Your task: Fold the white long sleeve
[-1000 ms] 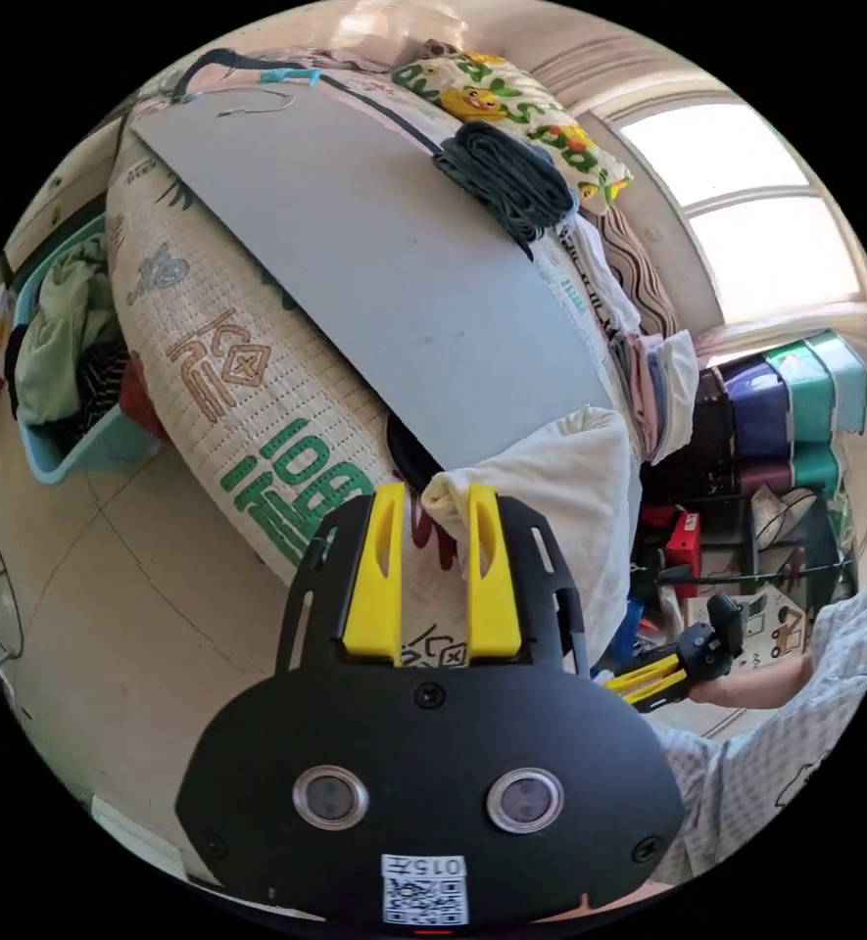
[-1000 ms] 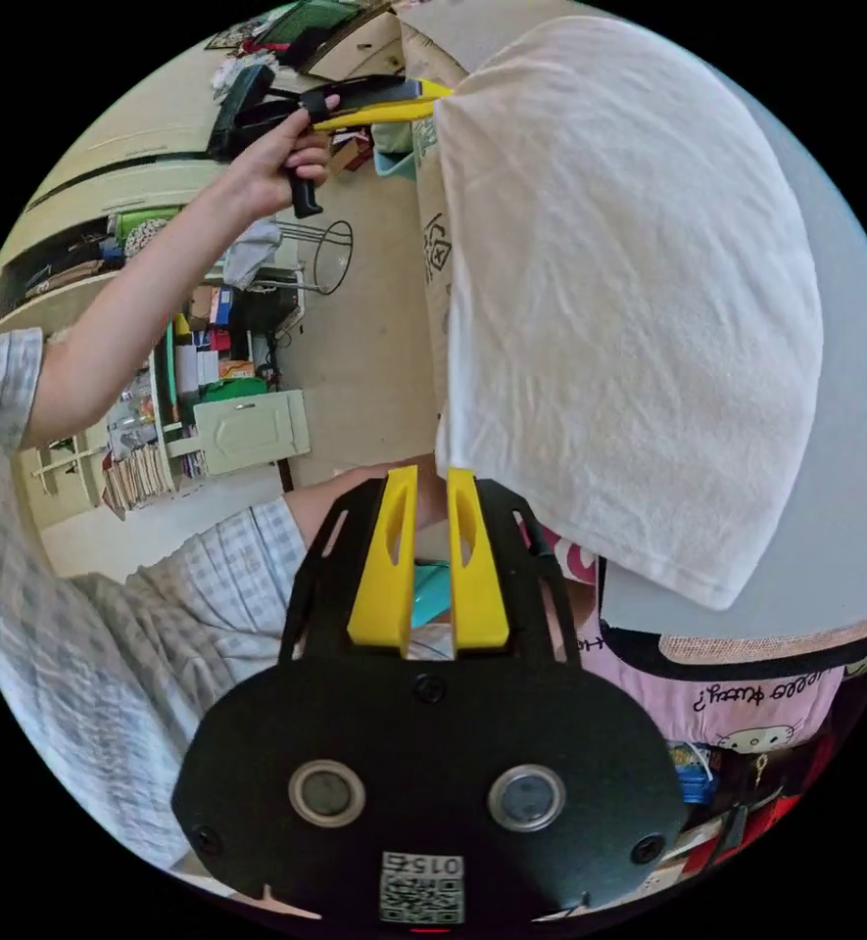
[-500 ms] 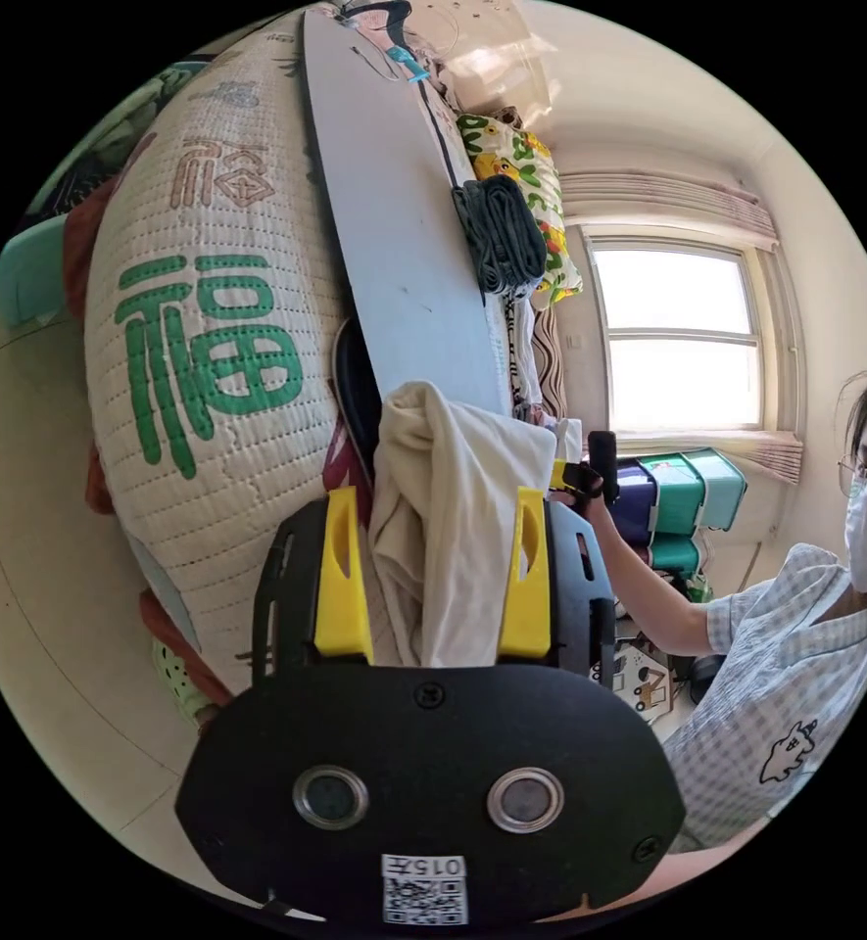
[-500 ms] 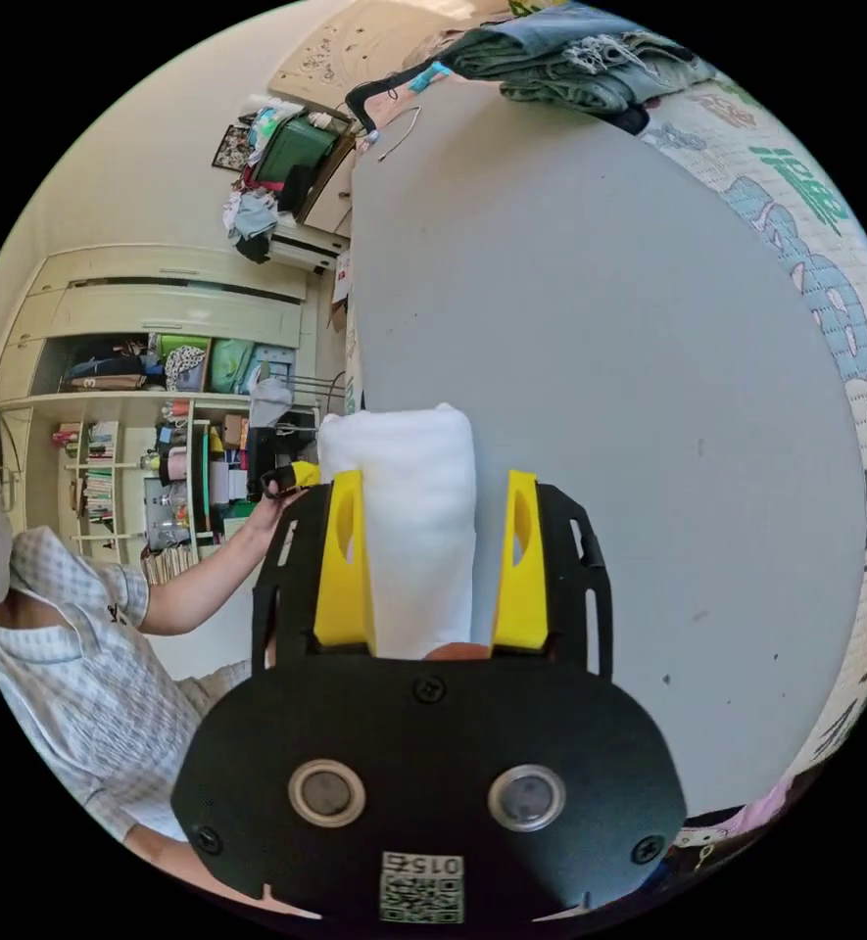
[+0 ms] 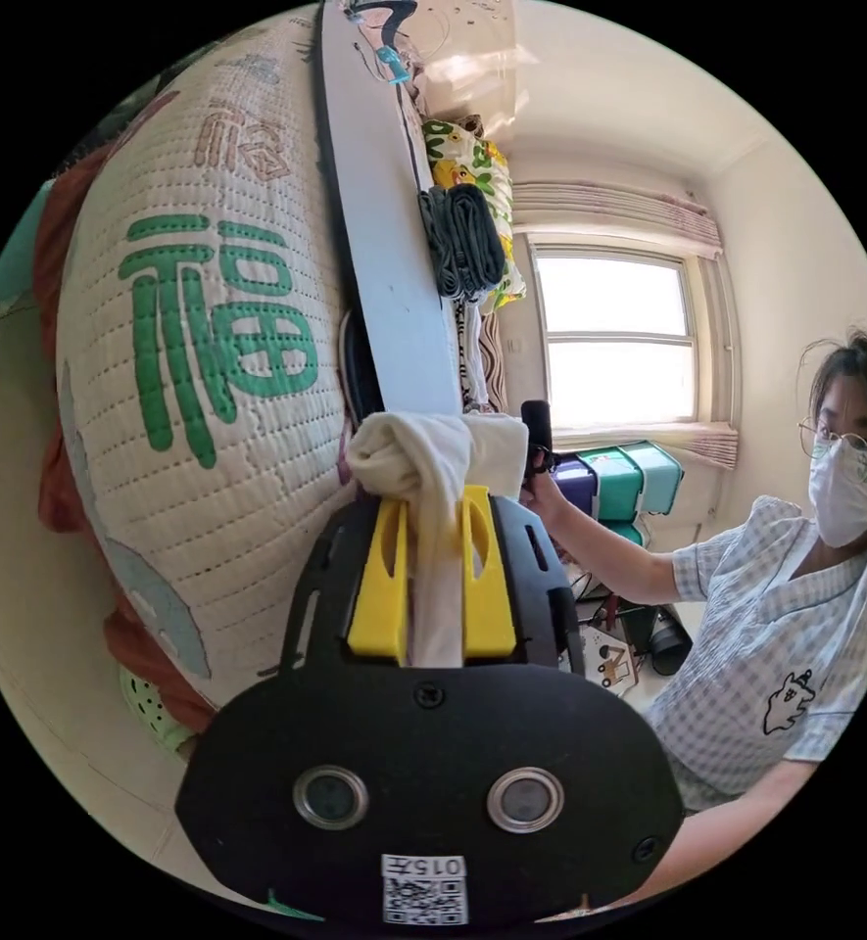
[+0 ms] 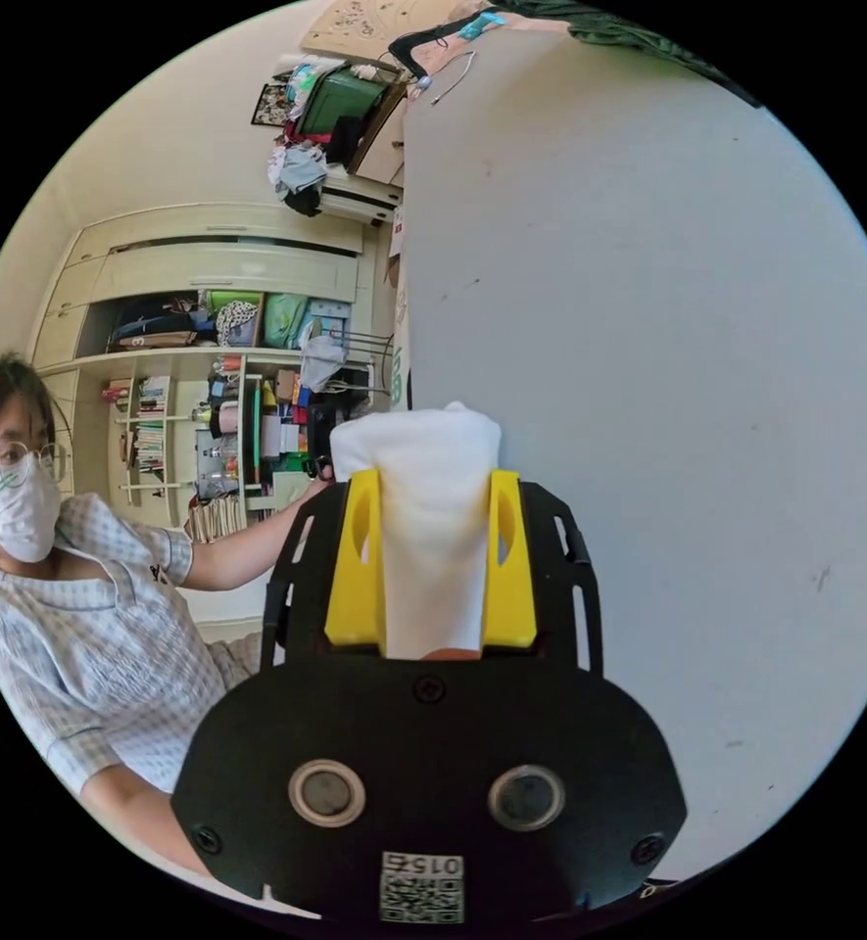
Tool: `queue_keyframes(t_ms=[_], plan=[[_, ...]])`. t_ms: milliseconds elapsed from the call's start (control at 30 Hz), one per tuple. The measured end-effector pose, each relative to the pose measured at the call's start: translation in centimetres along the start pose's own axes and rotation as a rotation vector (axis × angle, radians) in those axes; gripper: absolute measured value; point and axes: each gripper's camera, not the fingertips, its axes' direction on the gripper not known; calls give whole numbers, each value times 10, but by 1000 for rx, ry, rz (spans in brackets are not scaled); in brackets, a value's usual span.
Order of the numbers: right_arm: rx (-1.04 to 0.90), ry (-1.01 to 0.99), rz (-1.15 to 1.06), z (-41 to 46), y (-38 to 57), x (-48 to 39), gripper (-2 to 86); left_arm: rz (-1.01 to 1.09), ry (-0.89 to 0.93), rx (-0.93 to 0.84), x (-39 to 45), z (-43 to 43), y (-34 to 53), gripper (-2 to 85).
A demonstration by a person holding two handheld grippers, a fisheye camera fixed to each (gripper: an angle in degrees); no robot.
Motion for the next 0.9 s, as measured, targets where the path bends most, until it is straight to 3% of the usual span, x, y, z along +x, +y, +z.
queue_keyframes(t_ms=[200,500,667,900], plan=[[83,-21,-127,-31,19,-31,118,109,-67,-6,36,1,26,75],[303,-101,-348,-134,116,-111,105,475,-141,-41,203,34,61,70],[467,-47,-394,-209,182,-134,104,671,-106,-125,293,118,51,69],[678,125,-353,-335,289,-136,104,783,74,-266,343,291,32,70]])
